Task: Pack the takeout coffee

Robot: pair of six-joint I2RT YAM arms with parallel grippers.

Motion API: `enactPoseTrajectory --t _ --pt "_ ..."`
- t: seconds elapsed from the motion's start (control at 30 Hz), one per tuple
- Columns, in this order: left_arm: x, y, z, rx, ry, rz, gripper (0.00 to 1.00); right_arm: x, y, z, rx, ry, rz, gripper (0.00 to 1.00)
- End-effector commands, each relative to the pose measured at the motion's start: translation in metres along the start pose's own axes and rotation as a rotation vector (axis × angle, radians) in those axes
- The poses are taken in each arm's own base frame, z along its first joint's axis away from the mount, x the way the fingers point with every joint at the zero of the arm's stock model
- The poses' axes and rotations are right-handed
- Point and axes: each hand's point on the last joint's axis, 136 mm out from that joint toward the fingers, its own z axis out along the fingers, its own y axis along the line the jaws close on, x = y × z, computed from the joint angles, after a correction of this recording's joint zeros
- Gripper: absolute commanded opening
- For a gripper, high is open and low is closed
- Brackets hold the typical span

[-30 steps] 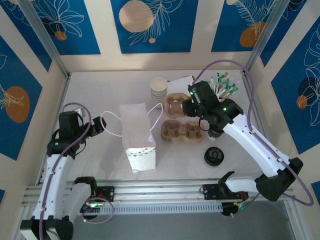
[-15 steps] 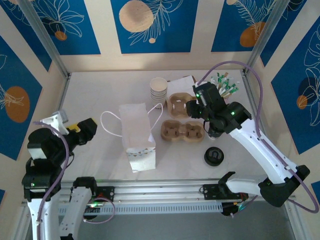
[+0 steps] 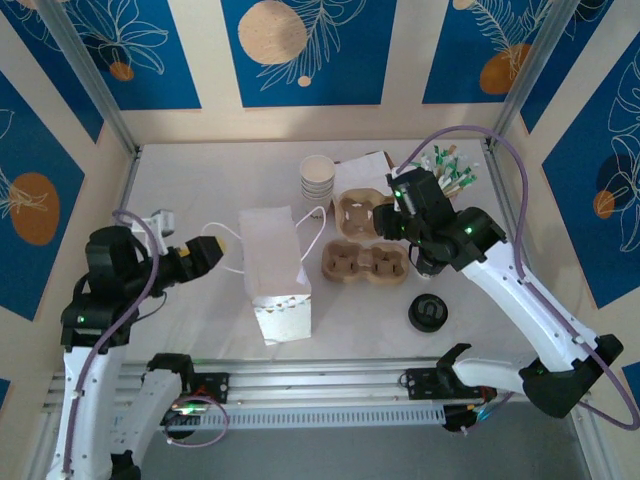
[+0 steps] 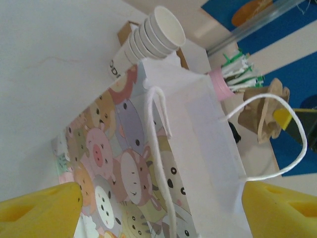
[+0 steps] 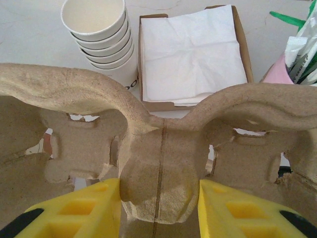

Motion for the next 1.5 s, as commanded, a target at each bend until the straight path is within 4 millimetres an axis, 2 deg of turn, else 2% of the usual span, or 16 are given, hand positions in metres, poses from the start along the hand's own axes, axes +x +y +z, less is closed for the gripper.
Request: enactPoseTrajectory --t 0.0,0.23,0.47,0.53,0.6,0.67,0.7,0.83,0.87,1.0,1.17,1.23,1.33,1.47 --pt "0.011 0.001 0.011 -0.014 0.065 0.036 0.83 -0.001 0.006 0.002 -0.023 0.001 -0.007 0.42" --pt "0.025 0.003 0.038 -0.116 0.187 0.143 0.81 0.001 0.005 0.001 -0.016 0.008 -0.018 0.42" --pt "0.032 0.012 0.053 -0.203 0.243 0.197 0.66 0.002 0.004 -0.002 -0.014 0.011 -0.024 0.42" --pt "0.031 0.011 0.053 -0.209 0.247 0.21 0.64 0.002 0.003 -0.003 -0.011 0.007 -0.025 0.42" --pt "0.032 0.008 0.052 -0.202 0.26 0.229 0.56 0.002 0.002 -0.004 -0.01 0.005 -0.026 0.42" --pt "0.032 0.007 0.051 -0.211 0.272 0.239 0.54 0.002 0.001 -0.005 -0.009 0.004 -0.027 0.42" --pt "0.032 0.006 0.051 -0.214 0.272 0.247 0.47 0.003 0.001 -0.005 -0.01 0.004 -0.026 0.42" --pt "0.031 0.008 0.052 -0.228 0.278 0.27 0.41 0.004 0.001 -0.006 -0.011 0.008 -0.028 0.42" --pt "0.031 0.007 0.052 -0.229 0.28 0.276 0.35 0.004 0.001 -0.006 -0.01 0.009 -0.028 0.42" --pt "0.027 0.006 0.049 -0.25 0.28 0.287 0.31 0.007 0.001 -0.005 -0.011 0.018 -0.026 0.42" --pt "0.022 0.003 0.042 -0.25 0.258 0.331 0.11 0.009 0.0 -0.004 -0.007 0.022 -0.026 0.43" --pt "0.021 0.001 0.041 -0.237 0.256 0.349 0.06 0.009 0.0 -0.004 -0.008 0.02 -0.029 0.42" --pt "0.024 -0.01 0.04 -0.179 0.272 0.371 0.01 0.007 -0.001 -0.006 -0.006 0.013 -0.031 0.42" --pt "0.023 -0.022 0.038 -0.119 0.276 0.418 0.0 0.006 -0.003 -0.009 -0.003 0.004 -0.032 0.42"
